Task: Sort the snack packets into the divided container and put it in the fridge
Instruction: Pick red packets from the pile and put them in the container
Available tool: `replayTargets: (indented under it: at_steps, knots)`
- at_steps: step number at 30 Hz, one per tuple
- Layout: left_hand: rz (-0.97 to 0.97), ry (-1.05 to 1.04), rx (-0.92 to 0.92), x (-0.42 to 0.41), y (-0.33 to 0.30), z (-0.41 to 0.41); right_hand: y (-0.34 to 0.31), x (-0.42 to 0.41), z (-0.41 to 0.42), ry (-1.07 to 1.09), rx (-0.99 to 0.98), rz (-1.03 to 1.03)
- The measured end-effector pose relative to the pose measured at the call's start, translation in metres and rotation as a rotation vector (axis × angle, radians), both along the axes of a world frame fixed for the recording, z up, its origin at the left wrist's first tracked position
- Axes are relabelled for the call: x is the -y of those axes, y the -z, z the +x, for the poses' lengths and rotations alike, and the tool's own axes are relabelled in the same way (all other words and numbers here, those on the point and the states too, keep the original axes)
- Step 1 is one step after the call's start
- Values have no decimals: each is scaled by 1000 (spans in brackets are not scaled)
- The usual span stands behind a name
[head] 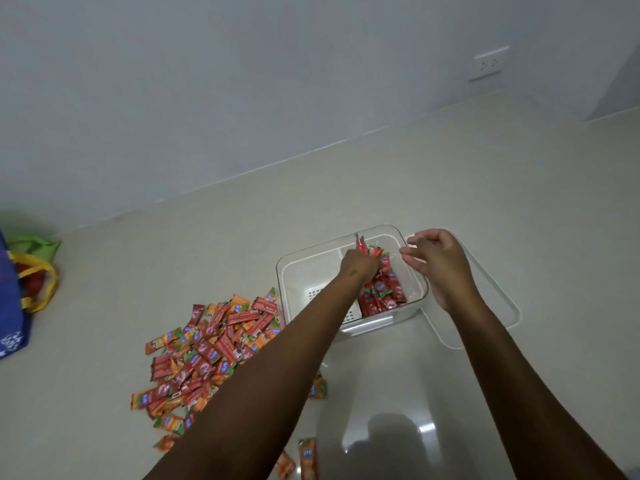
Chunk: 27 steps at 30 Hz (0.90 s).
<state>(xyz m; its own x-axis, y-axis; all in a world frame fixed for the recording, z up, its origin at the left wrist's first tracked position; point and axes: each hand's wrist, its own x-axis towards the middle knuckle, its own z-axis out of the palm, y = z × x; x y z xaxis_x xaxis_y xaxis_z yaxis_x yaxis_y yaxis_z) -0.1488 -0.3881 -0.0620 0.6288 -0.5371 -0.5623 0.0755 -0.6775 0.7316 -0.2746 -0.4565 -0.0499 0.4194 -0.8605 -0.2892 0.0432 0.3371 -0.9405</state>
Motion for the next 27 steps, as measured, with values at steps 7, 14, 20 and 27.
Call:
replayTargets:
  at_steps: [7,14,20,27]
  knots:
    - [151,182,59,15,37,-14,1,-12,-17,-34,-51,28]
    - [-61,229,328,-37,5,-12,1,-42,-16,-101,-82,13]
    - [-238,77,362,-143,-6,-4,-2,-93,-3,-229,-145,-46]
    - [-256,17,325,-261,8,1,9,-171,4,-496,-217,-122]
